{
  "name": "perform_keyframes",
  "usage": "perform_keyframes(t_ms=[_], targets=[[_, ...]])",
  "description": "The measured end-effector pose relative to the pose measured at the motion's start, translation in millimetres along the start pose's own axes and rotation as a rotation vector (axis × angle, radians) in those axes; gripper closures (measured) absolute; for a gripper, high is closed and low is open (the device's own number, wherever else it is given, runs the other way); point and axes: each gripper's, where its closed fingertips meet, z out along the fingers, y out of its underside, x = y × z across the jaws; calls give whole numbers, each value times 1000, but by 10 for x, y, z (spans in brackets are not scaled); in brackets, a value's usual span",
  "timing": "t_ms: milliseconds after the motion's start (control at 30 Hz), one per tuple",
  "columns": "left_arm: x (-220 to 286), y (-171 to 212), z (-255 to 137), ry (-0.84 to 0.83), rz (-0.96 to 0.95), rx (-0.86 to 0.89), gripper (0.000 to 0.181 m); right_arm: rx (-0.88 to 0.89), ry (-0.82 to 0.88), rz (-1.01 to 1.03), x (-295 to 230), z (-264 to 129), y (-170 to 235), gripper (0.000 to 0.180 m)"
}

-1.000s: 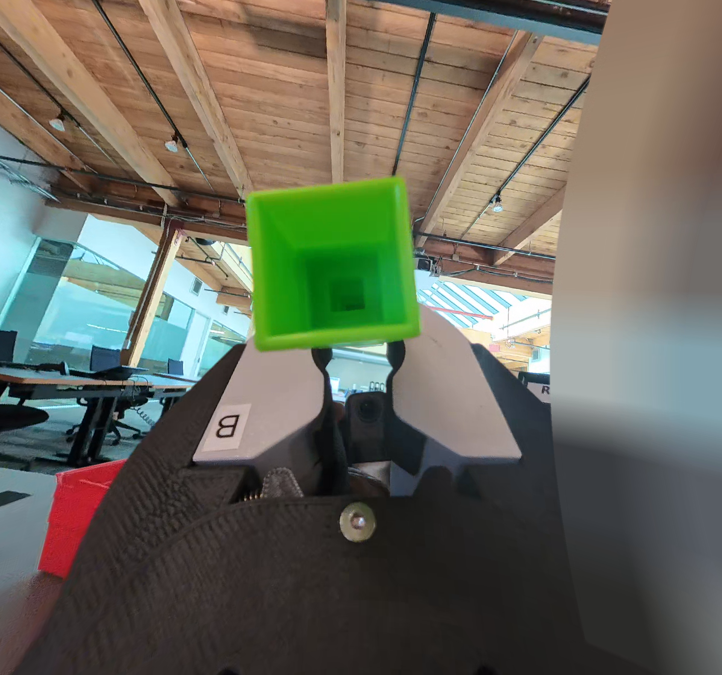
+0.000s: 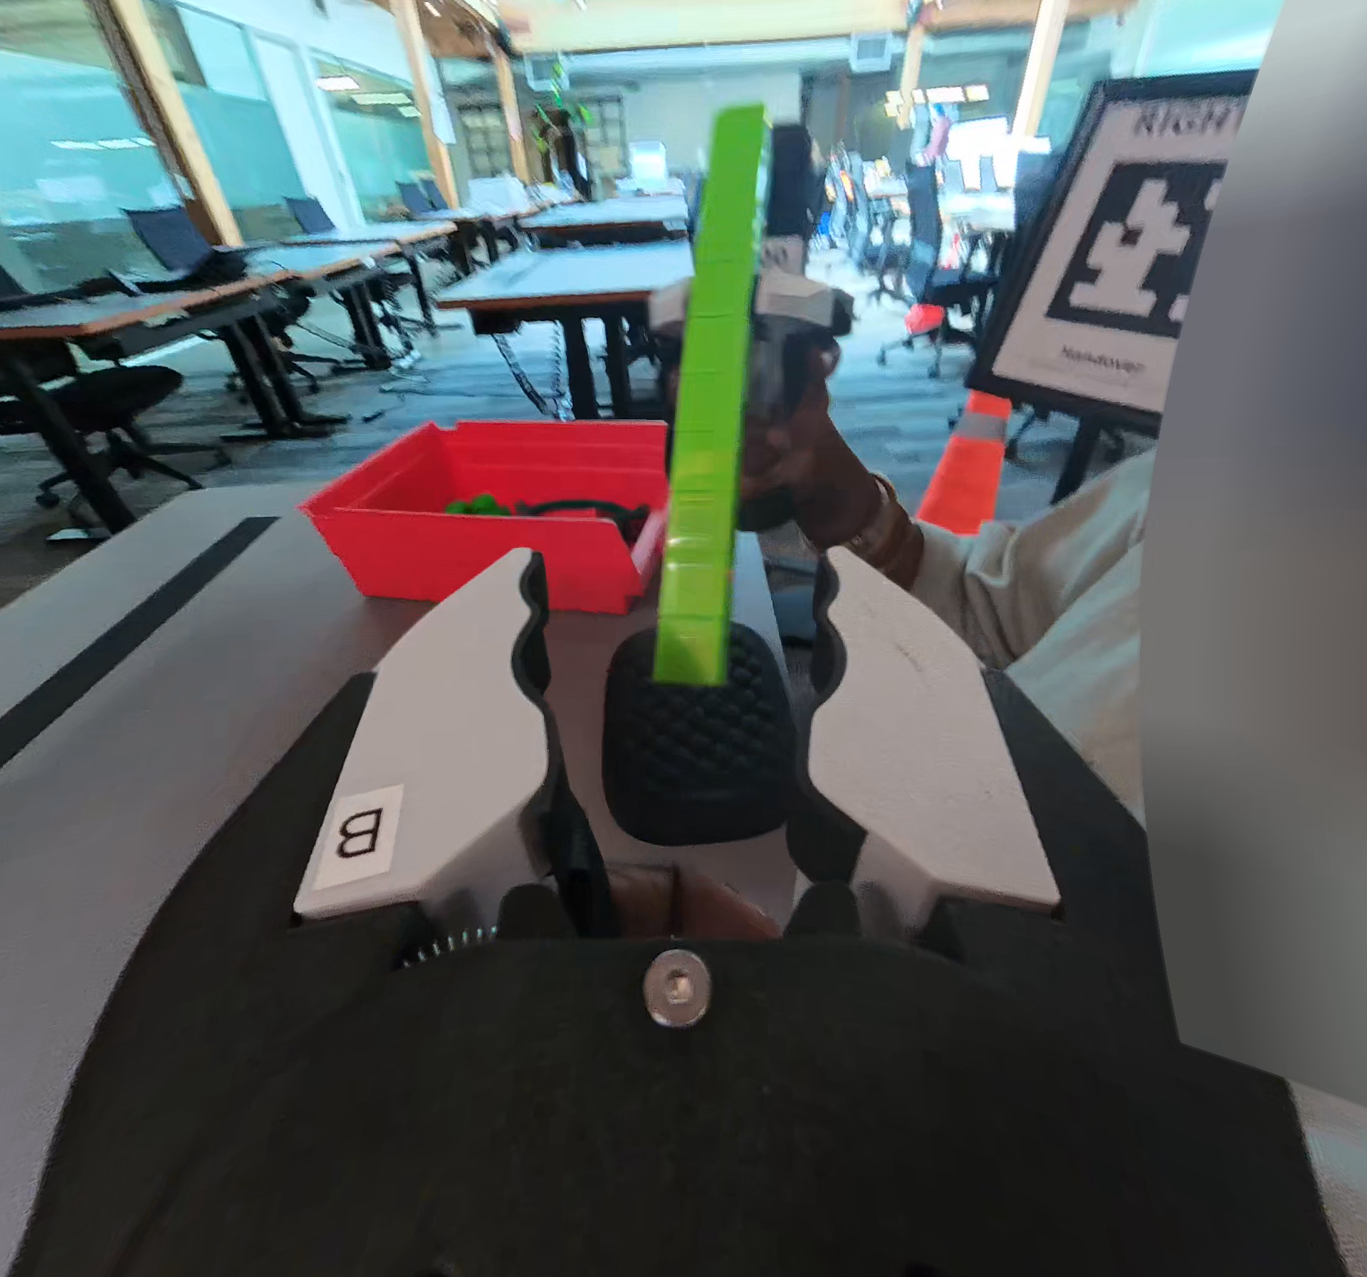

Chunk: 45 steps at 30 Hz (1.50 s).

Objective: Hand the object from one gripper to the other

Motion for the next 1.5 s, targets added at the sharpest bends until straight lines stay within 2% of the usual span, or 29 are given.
perform_keyframes(t_ms=[33,233,367,533,700,800,900,1033,1167,1233,1333,1433,1500], targets=[[57,49,83,15,21,-36,113,-35,3,-9,2,10,53,158],[176,314,425,31,106,-180,132,-228,-17,-28,-44,60,354,158],[161,368,506,33,97,-191,138,-297,-55,-22,-110,80,470,158],[222,418,560,78,94,-204,158,-346,-67,-36,-148,102,558,158],[192,289,594,78,54,-111,158,-235,-35,-55,-130,153,413,156],[84,73,578,57,-28,50,159,-148,9,-79,-85,180,310,131],[-13,-196,491,57,-130,263,159,-162,37,-69,-32,212,365,121],[-31,-331,427,75,-176,379,159,-222,42,-28,24,290,550,127],[-4,-308,472,67,-154,360,159,-219,23,7,10,330,590,143],[17,-302,492,77,-154,358,159,-227,16,10,-2,330,602,157],[49,-286,484,100,-147,335,159,-248,3,21,-22,307,602,158],[30,-288,429,88,-127,319,140,-305,6,-11,-24,270,651,158],[29,-311,376,84,-114,321,136,-358,1,-32,-37,243,708,158]])
